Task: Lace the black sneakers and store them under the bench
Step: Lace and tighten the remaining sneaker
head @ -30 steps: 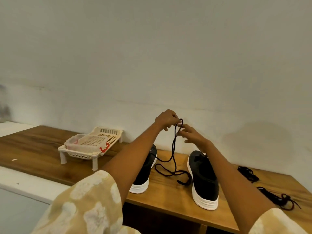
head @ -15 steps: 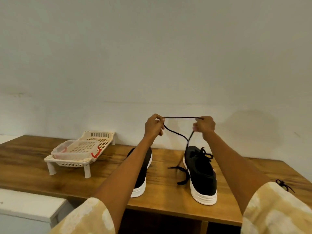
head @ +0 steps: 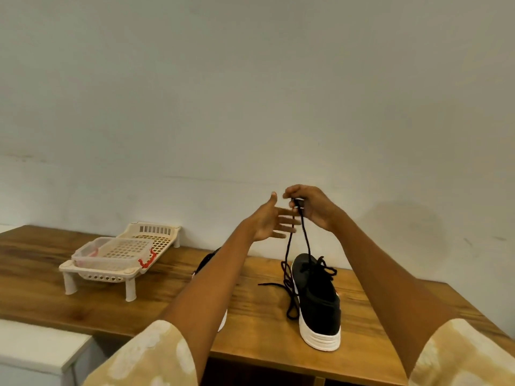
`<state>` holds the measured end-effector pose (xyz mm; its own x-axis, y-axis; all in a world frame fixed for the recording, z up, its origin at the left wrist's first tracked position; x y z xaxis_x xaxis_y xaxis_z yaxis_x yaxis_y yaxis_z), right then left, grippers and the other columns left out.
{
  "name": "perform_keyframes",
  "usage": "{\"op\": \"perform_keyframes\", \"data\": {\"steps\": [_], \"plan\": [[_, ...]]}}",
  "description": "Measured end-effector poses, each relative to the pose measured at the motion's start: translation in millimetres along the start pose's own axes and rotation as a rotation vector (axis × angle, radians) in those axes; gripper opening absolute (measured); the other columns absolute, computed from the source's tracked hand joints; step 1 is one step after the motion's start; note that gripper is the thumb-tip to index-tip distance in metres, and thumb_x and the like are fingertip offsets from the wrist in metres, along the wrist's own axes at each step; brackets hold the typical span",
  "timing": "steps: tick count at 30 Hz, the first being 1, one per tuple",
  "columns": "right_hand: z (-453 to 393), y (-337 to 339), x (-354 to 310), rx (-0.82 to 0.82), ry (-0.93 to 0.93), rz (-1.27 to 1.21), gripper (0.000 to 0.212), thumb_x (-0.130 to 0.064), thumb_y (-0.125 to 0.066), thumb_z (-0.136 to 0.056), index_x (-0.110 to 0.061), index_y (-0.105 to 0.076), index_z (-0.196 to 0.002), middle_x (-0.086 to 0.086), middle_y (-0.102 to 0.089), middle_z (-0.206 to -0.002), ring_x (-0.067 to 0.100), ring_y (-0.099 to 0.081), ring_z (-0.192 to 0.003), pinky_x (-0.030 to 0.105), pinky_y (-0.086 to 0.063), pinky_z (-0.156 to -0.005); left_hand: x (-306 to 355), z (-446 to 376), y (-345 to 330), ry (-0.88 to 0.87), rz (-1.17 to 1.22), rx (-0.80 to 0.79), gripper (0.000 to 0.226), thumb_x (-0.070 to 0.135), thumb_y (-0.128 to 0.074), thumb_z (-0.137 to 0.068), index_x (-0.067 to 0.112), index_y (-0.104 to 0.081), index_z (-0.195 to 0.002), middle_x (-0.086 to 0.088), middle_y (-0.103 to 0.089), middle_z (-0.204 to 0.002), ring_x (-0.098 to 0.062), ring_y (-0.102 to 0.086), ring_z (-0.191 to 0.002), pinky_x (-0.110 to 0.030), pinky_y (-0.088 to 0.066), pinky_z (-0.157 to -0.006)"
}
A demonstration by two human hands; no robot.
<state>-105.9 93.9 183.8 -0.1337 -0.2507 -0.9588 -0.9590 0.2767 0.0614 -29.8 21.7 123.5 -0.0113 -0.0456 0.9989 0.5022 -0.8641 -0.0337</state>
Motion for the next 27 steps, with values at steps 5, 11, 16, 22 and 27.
{"op": "perform_keyframes", "data": {"steps": [5,11,16,22,27], "plan": [[14,-24,37,-0.257,-0.245,0.361,0.021,0.000,-0.047,-0.091,-0.002,-0.068,-0.089,0.008,-0.069,-0.086,0.019,-0.065,-0.072,0.029,-0.055,-0.072,37,-7,10,0.002,0.457,0.189,0.035,0.025,-0.029,-0.103,0.010,-0.051,-0.081,-0.005,-0.061,-0.061,-0.020,-0.057,-0.061,-0.032,-0.046,-0.063],[37,-33,111,-0.473,-0.532,0.674,0.026,0.004,-0.049,-0.090,-0.010,-0.070,-0.084,0.001,-0.070,-0.089,0.015,-0.066,-0.080,0.027,-0.055,-0.082,65,0,34,-0.022,0.278,0.457,0.036,0.006,-0.015,-0.096,0.009,-0.047,-0.081,-0.001,-0.034,-0.059,-0.009,-0.027,-0.028,-0.020,-0.027,-0.042],[17,-11,105,0.105,-0.305,0.200,0.020,-0.007,-0.045,-0.097,-0.003,-0.063,-0.103,0.006,-0.062,-0.091,0.016,-0.058,-0.080,0.024,-0.049,-0.072,49,0,24,0.115,-0.145,0.332,0.027,0.010,-0.021,-0.096,0.011,-0.044,-0.081,0.002,-0.026,-0.058,-0.007,-0.015,-0.028,-0.011,-0.012,-0.032],[-6,-19,80,0.135,-0.397,-0.377,0.045,-0.046,-0.031,-0.101,-0.008,-0.056,-0.096,0.009,-0.055,-0.075,0.019,-0.058,-0.055,0.028,-0.052,-0.055,-2,1,-8,0.284,-0.655,-0.101,0.028,0.017,-0.030,-0.099,0.015,-0.050,-0.079,0.006,-0.031,-0.047,-0.004,-0.020,-0.035,-0.016,-0.014,-0.035],[-20,9,53,0.349,-0.322,-0.397,0.034,-0.026,-0.028,-0.104,-0.009,-0.050,-0.083,0.009,-0.057,-0.080,0.020,-0.052,-0.064,0.031,-0.046,-0.060,-28,11,-13,0.416,-0.811,-0.391,0.029,0.021,-0.028,-0.103,0.012,-0.055,-0.109,0.007,-0.036,-0.055,-0.003,-0.025,-0.040,-0.016,-0.020,-0.040]]}}
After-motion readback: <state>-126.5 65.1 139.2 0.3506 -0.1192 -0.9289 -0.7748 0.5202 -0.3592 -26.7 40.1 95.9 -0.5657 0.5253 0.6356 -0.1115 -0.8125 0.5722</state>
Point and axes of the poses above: each hand's wrist, its own z-axis away from the middle knuckle, its own y-axis out of the back of the hand, x = y × z, the point moved 6 cm from there along -z, towards the middle knuckle
